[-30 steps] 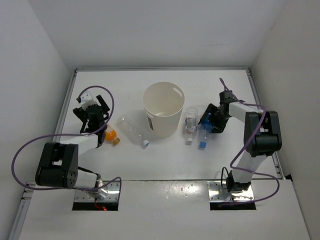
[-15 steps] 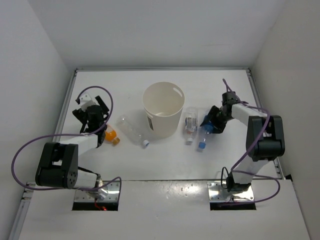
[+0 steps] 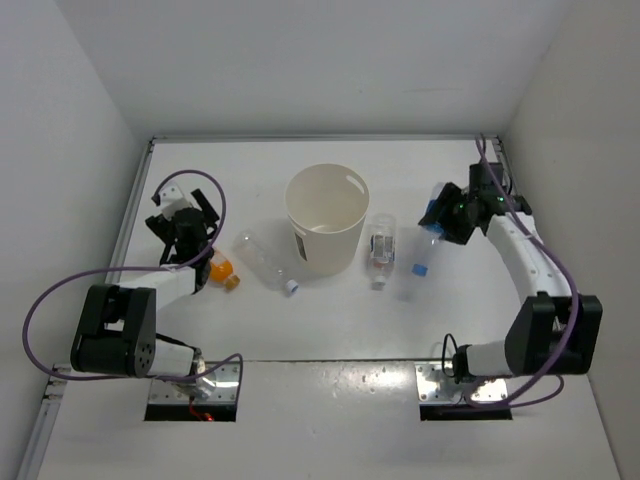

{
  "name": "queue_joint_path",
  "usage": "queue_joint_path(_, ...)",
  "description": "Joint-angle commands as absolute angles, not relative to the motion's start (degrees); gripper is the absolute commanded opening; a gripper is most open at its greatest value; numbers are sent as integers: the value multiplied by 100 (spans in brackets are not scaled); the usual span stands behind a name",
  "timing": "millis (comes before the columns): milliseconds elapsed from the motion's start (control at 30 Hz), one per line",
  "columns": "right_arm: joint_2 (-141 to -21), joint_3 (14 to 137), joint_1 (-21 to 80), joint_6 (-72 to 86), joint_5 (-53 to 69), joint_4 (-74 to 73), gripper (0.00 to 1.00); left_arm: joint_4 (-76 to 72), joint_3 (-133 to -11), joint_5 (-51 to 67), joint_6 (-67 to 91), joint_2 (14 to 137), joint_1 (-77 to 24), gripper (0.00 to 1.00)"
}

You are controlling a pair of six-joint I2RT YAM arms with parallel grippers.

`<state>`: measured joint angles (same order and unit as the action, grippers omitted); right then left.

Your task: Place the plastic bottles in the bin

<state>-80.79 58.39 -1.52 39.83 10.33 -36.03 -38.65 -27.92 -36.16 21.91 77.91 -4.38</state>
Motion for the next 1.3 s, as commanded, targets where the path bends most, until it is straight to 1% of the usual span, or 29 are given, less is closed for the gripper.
queue_joint_path(0,-7489,6825,-97,3973,460,-3638,3,-3990,-3014,-3489,2224,7813,-369,100)
queue_joint_path(33,-7436,7038,-97,3973,344,-3717,0,-3990,-3015,-3437,2224,7874,-369,100)
queue_joint_path(100,-7436,7599,-97,3807,281,-3788,0,-3929,-3084,-3437,2171,7875,-369,100)
queue_joint_path(300,-7638,8683,201,3673,1072,-3332,0,-3552,-3444,-3375,2171,8007,-369,100)
queue_joint_path(467,-8076,9464,930,3823,1152,-3067,0,-2902,-3893,-3428,2294,8244,-369,100)
queue_joint_path(500,-8312,9640,1071,3823,1090,-3067,0,-2718,-3972,-3497,2294,8331,-369,100)
queue_joint_path(633,-8997,10588,1774,3639,774,-3269,0,-2716,-4025,-3708,2530,8394,-369,100)
queue_joint_path(767,-9499,10758,2564,3498,370,-3383,0,-2716,-4078,-3709,2602,8394,-369,100)
queue_joint_path(867,-9632,10539,2899,3445,63,-3332,1,-2663,-4078,-3831,2602,8394,-369,100)
queue_joint_path(967,-9686,10345,3243,3393,-237,-3331,11,-2663,-4017,-3893,2654,8341,-369,100)
queue_joint_path(1067,-10001,10608,3418,3270,-483,-3629,19,-2663,-4017,-3894,2707,8341,-369,100)
queue_joint_path(1100,-10054,10756,3471,3270,-544,-3699,26,-2663,-3964,-3894,2707,8341,-369,100)
queue_joint_path(1200,-10107,10811,3533,3270,-676,-3753,39,-2663,-3964,-3894,2759,8341,-369,100)
queue_joint_path(1233,-10047,10811,3533,3339,-677,-3753,53,-2663,-3964,-3894,2760,8341,-369,100)
queue_joint_path(1267,-10046,10811,3533,3488,-729,-3753,65,-2663,-4016,-3894,2760,8341,-369,100)
